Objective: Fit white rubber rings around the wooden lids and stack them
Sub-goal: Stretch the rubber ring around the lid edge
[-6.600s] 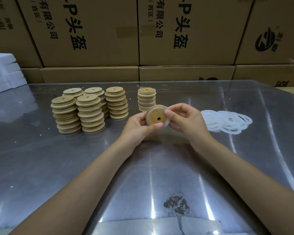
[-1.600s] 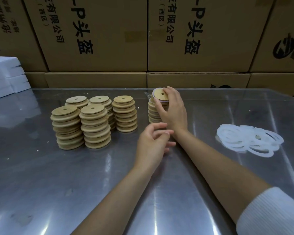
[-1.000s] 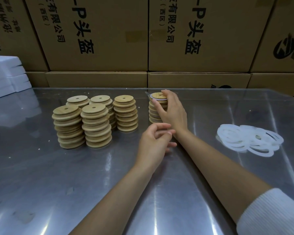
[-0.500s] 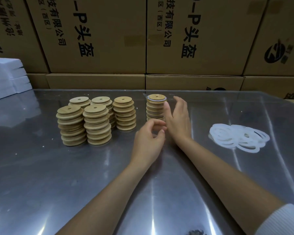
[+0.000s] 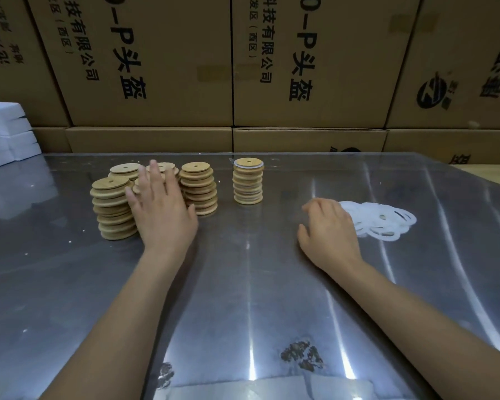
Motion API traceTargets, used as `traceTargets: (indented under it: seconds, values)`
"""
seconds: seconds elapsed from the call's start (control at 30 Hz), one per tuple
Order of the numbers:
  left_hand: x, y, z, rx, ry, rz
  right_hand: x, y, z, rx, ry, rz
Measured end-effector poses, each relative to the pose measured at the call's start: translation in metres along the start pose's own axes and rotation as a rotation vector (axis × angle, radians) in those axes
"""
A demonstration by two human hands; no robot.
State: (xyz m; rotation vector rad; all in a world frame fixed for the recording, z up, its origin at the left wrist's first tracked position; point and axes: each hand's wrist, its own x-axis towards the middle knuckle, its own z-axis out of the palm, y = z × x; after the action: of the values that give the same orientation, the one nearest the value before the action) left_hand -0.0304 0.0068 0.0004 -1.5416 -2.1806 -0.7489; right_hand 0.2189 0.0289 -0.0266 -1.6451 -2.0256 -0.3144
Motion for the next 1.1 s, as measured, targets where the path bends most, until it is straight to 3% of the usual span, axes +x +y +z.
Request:
traceTargets:
  seconds: [0.23, 0.5, 0.73, 0.9, 1.1]
  values:
    - [0.005, -0.008, -0.002, -0.067, 0.104, -0.003, 0.008, 0.015, -0.004, -0.040, -0.097, 0.317]
    - [-0.004, 0.015, -0.012, -0.269, 0.283, 0.290, 0.014, 0.027, -0.005, -0.011, -0.095, 0.334]
    - [-0.035, 0.057, -0.008, -0.429, 0.036, 0.714, 0.018, 0.028, -0.005, 0.305, 0.077, 0.393]
    - [-0.040, 0.064, 0.001, -0.496, -0.215, 0.697, 0.020, 0.015, -0.010, 0.661, 0.167, 0.394]
    - [-0.043, 0.067, 0.008, -0.610, -0.360, 0.606, 0.014, -0.008, -0.008, 0.739, 0.186, 0.163]
